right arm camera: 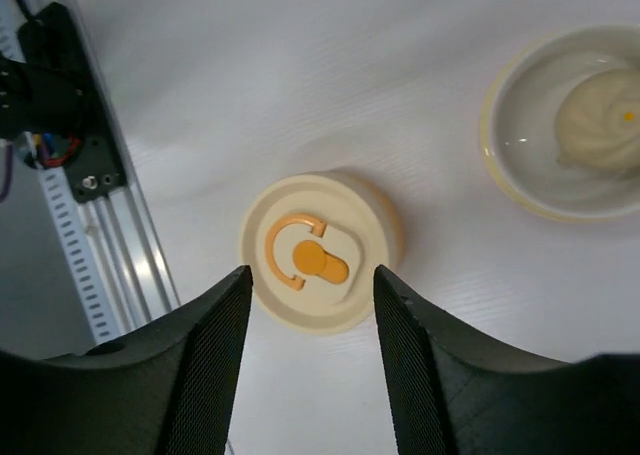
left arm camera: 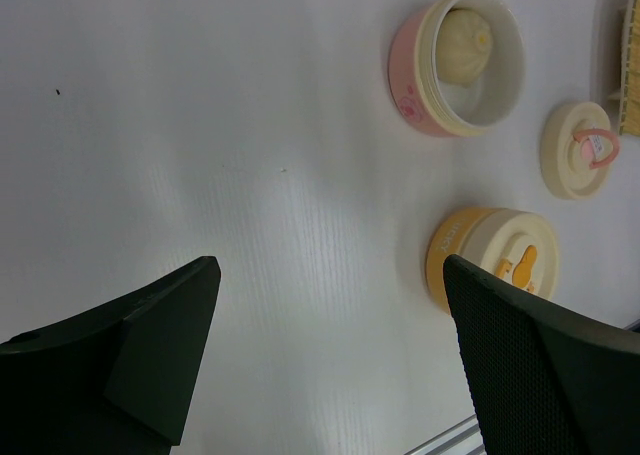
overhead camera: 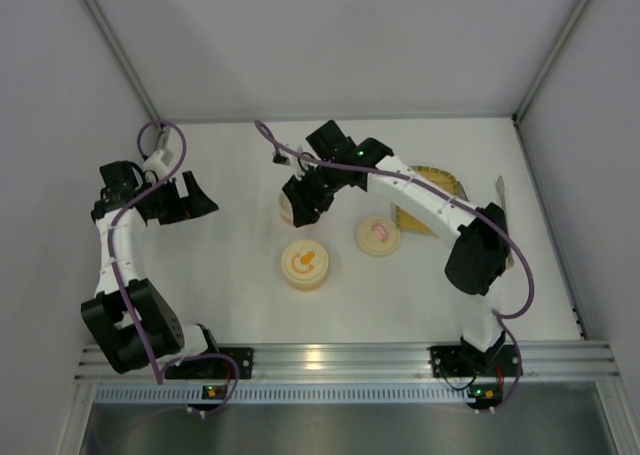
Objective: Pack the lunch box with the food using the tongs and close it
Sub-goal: Close the box lid on the packing box.
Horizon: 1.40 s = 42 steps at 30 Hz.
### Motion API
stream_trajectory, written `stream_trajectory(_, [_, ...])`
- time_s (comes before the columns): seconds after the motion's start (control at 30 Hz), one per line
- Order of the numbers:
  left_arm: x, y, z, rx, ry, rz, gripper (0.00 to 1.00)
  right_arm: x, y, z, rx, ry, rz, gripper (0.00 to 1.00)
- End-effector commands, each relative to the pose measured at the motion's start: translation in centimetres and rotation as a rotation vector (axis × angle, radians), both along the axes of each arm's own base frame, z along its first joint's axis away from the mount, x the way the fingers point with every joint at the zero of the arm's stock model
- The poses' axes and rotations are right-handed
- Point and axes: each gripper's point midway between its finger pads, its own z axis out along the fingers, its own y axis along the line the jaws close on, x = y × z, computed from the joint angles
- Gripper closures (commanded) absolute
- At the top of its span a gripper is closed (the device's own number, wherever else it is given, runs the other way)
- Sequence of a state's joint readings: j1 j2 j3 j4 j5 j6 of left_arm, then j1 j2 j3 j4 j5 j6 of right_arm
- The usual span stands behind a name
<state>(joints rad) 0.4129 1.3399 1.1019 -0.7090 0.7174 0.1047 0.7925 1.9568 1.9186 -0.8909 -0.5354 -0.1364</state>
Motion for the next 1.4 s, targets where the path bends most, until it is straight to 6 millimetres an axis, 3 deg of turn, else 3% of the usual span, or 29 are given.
stream_trajectory(0.0, [0.5, 0.3, 1.2, 0.021, -0.054, -0.006, 0.02, -0.3, -1.4, -2.4, -0.173, -0.136, 0.006, 0.47])
stream_trajectory(0.1, [0.5, 0.4, 1.2, 0.022, -0.052, 0.000, 0.02, -0.9, -1.5, -3.3, -0.235, -0.240, 0.027, 0.45])
stream_trajectory(0.23, [0.5, 0.3, 1.1, 0.009, -0.046, 0.003, 0.02, -2.0, -0.7, -4.4, -0.277, -0.329, 0.077, 0.33])
stream_trajectory(0.5, [0.6, 0.3, 0.9, 0.009, -0.045, 0.002, 0.02, -2.7, 0.0, -8.0, -0.332, -0.298, 0.125, 0.22])
stream_trajectory(0.83, [0.6, 0.4, 0.4, 0.013, -0.035, 0.002, 0.02, -2.8, 0.7, -12.3, -0.382, -0.299, 0.151, 0.21])
stream_trajectory(1.0, [0.5, 0.5, 0.2, 0.021, -0.034, -0.001, 0.02, -4.6, -0.3, -15.3, -0.430, -0.245, 0.190, 0.21])
stream_trajectory(1.37, [0.4, 0.4, 0.6, 0.027, -0.046, -0.004, 0.01, -8.2, -0.6, -15.2, -0.432, -0.242, 0.253, 0.27])
